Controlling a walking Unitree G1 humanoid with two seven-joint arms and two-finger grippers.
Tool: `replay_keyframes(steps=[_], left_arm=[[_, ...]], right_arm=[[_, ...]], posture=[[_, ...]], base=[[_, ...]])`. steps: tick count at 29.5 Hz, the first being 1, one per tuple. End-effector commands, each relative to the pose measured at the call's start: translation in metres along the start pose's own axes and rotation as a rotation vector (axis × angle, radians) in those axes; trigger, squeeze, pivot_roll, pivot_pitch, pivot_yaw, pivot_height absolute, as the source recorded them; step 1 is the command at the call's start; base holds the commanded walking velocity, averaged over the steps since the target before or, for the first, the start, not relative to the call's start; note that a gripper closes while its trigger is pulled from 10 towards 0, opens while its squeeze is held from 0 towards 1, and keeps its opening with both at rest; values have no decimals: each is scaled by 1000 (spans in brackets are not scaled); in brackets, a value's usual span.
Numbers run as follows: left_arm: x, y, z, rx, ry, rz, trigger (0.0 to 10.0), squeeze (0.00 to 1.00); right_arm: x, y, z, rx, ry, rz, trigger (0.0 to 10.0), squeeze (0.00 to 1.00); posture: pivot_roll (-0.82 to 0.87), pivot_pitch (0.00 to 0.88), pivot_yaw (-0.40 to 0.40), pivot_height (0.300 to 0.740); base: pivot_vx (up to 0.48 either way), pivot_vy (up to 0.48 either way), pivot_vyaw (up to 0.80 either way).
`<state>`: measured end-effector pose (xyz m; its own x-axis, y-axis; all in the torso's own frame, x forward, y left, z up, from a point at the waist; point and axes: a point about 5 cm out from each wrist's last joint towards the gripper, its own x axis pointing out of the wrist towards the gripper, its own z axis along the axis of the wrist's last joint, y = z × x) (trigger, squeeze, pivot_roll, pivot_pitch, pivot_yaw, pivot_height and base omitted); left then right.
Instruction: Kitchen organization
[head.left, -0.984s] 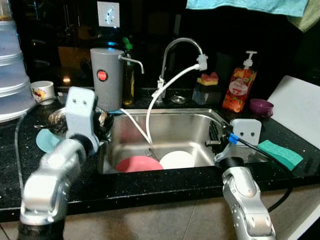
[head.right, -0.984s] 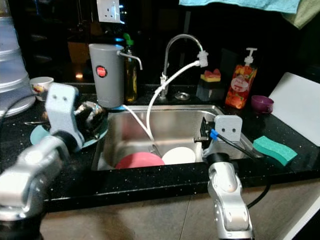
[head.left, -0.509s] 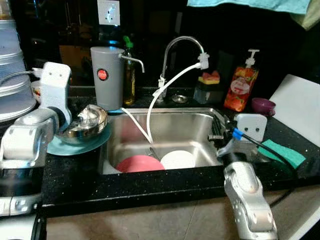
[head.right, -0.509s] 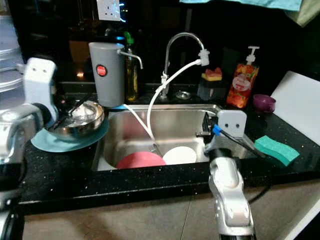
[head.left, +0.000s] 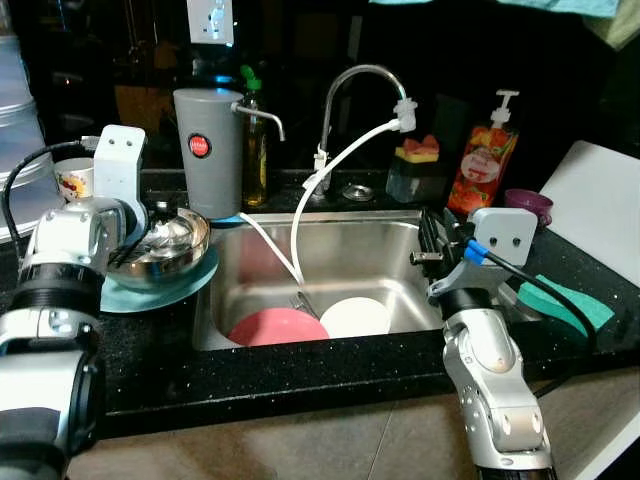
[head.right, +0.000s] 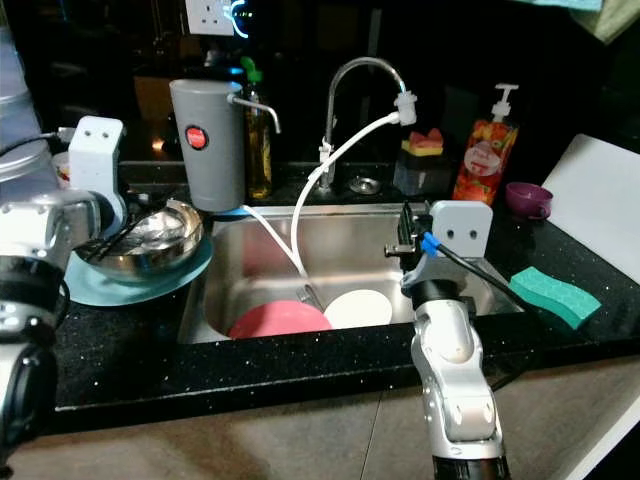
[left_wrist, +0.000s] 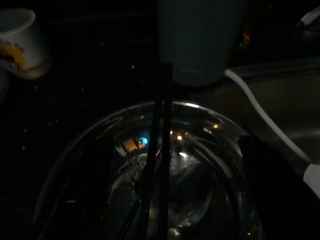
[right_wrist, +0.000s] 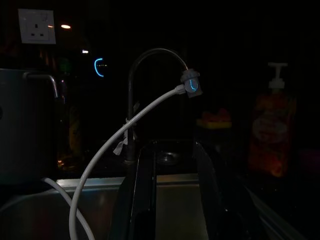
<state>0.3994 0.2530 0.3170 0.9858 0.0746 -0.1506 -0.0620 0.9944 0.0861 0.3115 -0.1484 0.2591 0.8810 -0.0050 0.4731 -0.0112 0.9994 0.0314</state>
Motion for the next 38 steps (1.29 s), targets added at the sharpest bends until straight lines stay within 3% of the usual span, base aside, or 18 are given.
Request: replay_keyframes(steps=[1,2,3,23,24,38], left_arm=[[1,7,3,-9,2,20,10000,1000],[1,7,3,-9,2,20,10000,1000],[3,8,4,-5,3,25,10000,0],[13,11,-28,28,123,50,10000,0],[13,11,-30,26,127,48,0,0],[15,3,-34,-29,138,16,0,0]], right_arm=[[-1,2,1,1,3,1,10000,0],[-1,2,1,1,3,1,10000,0],[-1,2,1,2,3,-2,10000,0],[-5,1,0,3,16,-14,10000,0],[-5,1,0,3,16,-15,10000,0],[-4,1,1,-1,14,-5,10000,0]], posture=[[160,0,-42,740],[160,0,-42,740],[158,0,-38,740],[152,0,-32,740],[148,0,-30,740],[141,0,-43,740]], base=[[0,0,0],[0,0,0],[0,0,0],[0,0,0],[0,0,0],[0,0,0]])
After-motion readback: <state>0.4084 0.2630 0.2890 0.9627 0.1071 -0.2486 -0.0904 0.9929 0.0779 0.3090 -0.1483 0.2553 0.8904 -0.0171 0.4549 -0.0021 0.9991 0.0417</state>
